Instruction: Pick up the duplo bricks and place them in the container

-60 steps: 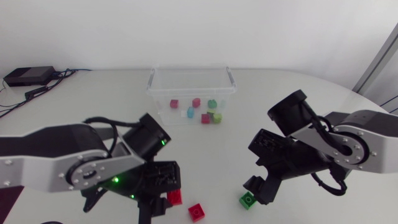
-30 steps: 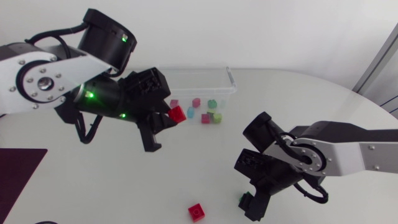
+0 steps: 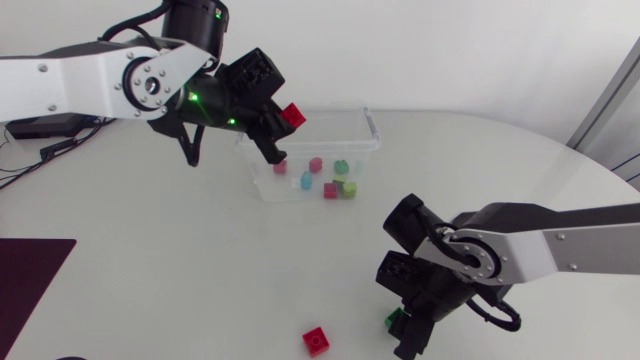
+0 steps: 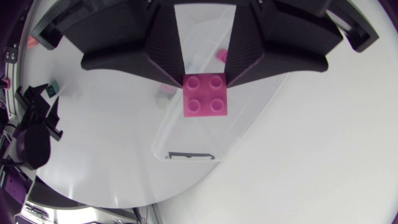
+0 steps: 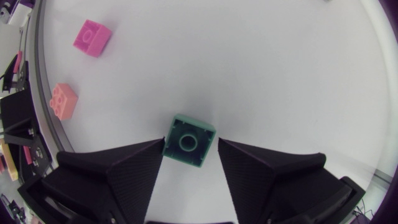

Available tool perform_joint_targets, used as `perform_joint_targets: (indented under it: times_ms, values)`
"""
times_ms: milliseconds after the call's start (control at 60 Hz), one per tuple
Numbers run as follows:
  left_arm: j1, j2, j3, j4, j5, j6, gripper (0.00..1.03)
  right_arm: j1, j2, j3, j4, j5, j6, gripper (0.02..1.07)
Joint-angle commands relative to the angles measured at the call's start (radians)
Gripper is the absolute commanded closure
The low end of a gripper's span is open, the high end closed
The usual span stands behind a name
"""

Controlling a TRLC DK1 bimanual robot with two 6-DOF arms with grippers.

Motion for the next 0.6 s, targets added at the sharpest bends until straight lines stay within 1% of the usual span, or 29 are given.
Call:
perform_joint_targets:
  times_ms: [0, 167, 233, 250, 267, 283, 333, 350, 367, 383, 450, 483, 583]
  values:
    - [0.011, 0.069, 0.06, 0.031, -0.006, -0.032, 0.67, 0.002, -0.004, -0.025, -0.005, 0.007, 0.007, 0.7]
    - [0.028, 0.181, 0.149, 0.072, -0.042, -0.046, 0.66, -0.022, -0.061, -0.011, -0.037, 0.007, -0.009, 0.71]
    - [0.043, 0.224, 0.195, 0.084, -0.05, -0.058, 0.62, -0.025, -0.085, 0.006, -0.057, 0.007, -0.015, 0.71]
    - [0.05, 0.245, 0.217, 0.083, -0.053, -0.06, 0.58, -0.033, -0.096, 0.015, -0.068, 0.007, -0.016, 0.71]
    - [0.053, 0.251, 0.223, 0.083, -0.055, -0.06, 0.55, -0.034, -0.102, 0.021, -0.074, 0.007, -0.018, 0.71]
    - [0.057, 0.268, 0.241, 0.081, -0.059, -0.06, 0.46, -0.037, -0.11, 0.031, -0.084, 0.007, -0.018, 0.71]
    - [0.068, 0.291, 0.268, 0.081, -0.062, -0.06, 0.3, -0.045, -0.127, 0.051, -0.1, 0.007, -0.024, 0.71]
    - [0.071, 0.3, 0.278, 0.08, -0.064, -0.06, 0.25, -0.053, -0.133, 0.061, -0.108, 0.007, -0.027, 0.71]
    - [0.073, 0.303, 0.283, 0.078, -0.065, -0.06, 0.23, -0.056, -0.138, 0.067, -0.114, 0.007, -0.029, 0.71]
    - [0.077, 0.314, 0.292, 0.074, -0.067, -0.06, 0.18, -0.059, -0.144, 0.083, -0.122, 0.007, -0.035, 0.71]
    - [0.086, 0.317, 0.295, 0.078, -0.068, -0.06, 0.13, -0.071, -0.155, 0.13, -0.153, 0.007, -0.043, 0.71]
    - [0.088, 0.316, 0.289, 0.08, -0.068, -0.057, 0.06, -0.079, -0.158, 0.153, -0.168, 0.007, -0.046, 0.71]
    - [0.099, 0.289, 0.26, 0.083, -0.068, -0.058, 0.05, -0.107, -0.165, 0.232, -0.18, 0.007, -0.059, 0.71]
